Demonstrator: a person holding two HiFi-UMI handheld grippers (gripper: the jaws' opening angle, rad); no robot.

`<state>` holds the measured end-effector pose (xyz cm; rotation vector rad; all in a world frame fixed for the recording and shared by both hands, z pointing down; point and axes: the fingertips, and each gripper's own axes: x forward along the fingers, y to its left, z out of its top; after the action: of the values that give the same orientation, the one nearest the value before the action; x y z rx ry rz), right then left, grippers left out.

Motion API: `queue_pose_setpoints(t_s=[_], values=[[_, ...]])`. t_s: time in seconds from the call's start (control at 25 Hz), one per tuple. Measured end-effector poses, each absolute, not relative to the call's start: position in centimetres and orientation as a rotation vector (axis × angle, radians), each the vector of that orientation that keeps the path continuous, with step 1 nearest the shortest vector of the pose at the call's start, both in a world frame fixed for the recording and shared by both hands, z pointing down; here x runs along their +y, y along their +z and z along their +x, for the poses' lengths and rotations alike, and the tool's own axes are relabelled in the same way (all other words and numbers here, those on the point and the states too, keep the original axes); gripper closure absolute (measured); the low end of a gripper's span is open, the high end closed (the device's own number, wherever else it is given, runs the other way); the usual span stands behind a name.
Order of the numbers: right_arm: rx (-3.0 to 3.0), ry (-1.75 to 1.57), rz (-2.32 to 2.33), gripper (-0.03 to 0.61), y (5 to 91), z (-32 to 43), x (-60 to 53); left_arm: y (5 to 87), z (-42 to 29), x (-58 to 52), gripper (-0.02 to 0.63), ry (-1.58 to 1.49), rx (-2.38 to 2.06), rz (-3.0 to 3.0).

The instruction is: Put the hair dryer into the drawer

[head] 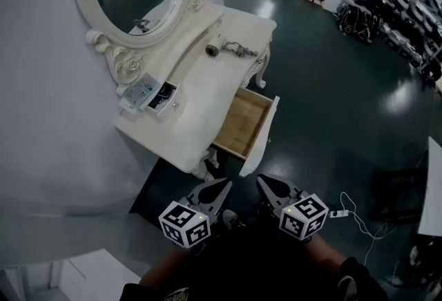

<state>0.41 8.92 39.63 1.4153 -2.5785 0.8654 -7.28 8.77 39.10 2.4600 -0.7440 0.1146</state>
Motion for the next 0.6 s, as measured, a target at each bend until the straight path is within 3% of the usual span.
queue_pose_setpoints(t_s=[0.6], values=[[-2.603, 0.888, 1.424, 0.549, 39.09, 0.44, 8.33, 39.03, -7.37, 8.61, 0.611, 0.105, -0.749, 2.458]])
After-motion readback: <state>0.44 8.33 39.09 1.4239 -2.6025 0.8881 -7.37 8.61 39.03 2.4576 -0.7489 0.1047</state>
